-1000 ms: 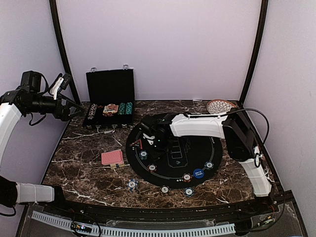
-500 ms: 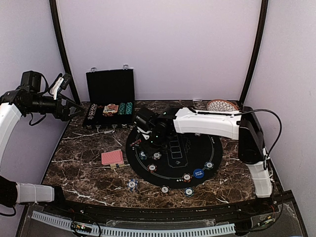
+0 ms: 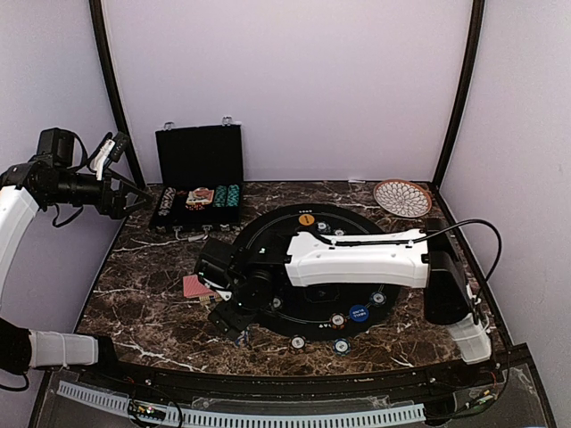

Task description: Distribute texas hold em gaming equipment

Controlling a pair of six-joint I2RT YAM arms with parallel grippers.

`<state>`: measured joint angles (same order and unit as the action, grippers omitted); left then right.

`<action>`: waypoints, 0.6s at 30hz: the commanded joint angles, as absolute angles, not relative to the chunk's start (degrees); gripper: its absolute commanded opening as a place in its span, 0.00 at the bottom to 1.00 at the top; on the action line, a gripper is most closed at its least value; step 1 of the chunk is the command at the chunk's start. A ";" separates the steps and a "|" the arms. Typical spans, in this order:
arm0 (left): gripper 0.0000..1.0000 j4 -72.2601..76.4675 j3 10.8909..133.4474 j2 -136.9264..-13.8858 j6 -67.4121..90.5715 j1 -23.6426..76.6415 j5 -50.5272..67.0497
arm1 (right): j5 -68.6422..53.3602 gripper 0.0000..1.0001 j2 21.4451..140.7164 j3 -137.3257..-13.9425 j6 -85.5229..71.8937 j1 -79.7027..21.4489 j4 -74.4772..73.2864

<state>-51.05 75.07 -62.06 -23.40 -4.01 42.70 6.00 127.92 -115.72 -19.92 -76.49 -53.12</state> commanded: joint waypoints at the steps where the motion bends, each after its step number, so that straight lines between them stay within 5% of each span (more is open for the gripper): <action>1: 0.99 -52.72 75.76 -60.67 -24.35 -4.17 44.62 | 4.51 0.90 131.64 -118.91 -19.01 -76.44 -54.71; 11: 0.99 -52.68 75.66 -60.30 -24.37 -4.21 44.53 | 3.68 0.93 135.21 -120.12 -17.29 -76.46 -55.40; 18: 0.99 -52.67 75.59 -60.64 -24.34 -4.15 44.57 | 4.10 0.82 135.97 -119.98 -16.52 -76.46 -54.36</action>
<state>-51.13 75.07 -61.56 -23.44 -4.01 42.98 4.05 135.20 -118.52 -17.23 -76.40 -54.92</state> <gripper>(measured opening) 0.988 0.849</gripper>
